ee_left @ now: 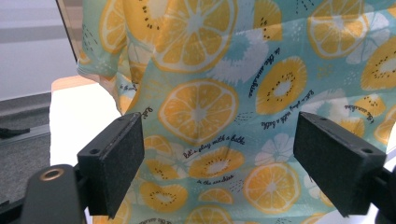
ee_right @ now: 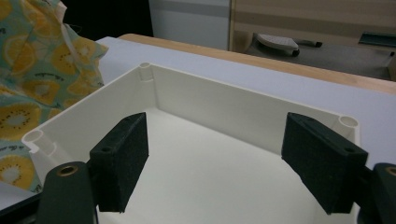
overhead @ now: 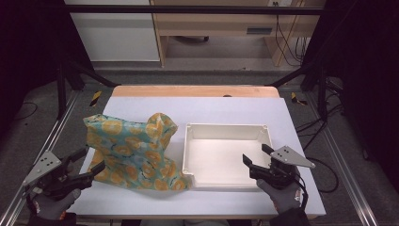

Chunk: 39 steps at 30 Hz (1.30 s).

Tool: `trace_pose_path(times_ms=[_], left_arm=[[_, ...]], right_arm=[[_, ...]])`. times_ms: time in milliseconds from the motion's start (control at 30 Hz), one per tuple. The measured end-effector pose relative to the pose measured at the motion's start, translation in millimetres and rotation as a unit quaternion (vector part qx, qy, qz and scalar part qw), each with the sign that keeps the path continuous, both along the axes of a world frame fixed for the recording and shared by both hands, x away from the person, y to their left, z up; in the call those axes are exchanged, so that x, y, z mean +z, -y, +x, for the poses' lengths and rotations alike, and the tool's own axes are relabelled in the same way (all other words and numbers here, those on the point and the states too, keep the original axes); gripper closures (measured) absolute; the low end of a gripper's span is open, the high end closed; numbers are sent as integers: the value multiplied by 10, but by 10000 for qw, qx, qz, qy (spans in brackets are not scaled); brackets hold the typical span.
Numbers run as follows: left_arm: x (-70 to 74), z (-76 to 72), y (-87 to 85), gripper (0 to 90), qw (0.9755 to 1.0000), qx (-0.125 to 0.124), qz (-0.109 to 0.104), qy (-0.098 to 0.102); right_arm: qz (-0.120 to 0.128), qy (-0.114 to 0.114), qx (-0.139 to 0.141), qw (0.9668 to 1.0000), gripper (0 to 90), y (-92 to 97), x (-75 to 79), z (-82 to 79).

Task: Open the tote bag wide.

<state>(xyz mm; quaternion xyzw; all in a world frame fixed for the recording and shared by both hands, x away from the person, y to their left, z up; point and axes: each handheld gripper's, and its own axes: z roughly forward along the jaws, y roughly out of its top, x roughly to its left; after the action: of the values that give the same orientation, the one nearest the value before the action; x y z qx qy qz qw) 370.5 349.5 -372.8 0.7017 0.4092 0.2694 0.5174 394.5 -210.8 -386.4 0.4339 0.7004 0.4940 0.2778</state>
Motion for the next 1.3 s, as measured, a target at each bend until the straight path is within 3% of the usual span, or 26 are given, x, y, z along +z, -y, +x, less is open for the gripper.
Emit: trace_pose_path(times_ms=[467,900,1300], left_arm=[[90,23,0,172,10000,-12,50,75],[194,37,-16,200,9999,17,21,165],[250,109,-6,238,9998,89,94,166]], right_arm=[[43,120,116,9999,254,-126,115,-5],[164,272,527,9981,283,-506,324,35],[273,255,828,9959,308,-893,399,105]])
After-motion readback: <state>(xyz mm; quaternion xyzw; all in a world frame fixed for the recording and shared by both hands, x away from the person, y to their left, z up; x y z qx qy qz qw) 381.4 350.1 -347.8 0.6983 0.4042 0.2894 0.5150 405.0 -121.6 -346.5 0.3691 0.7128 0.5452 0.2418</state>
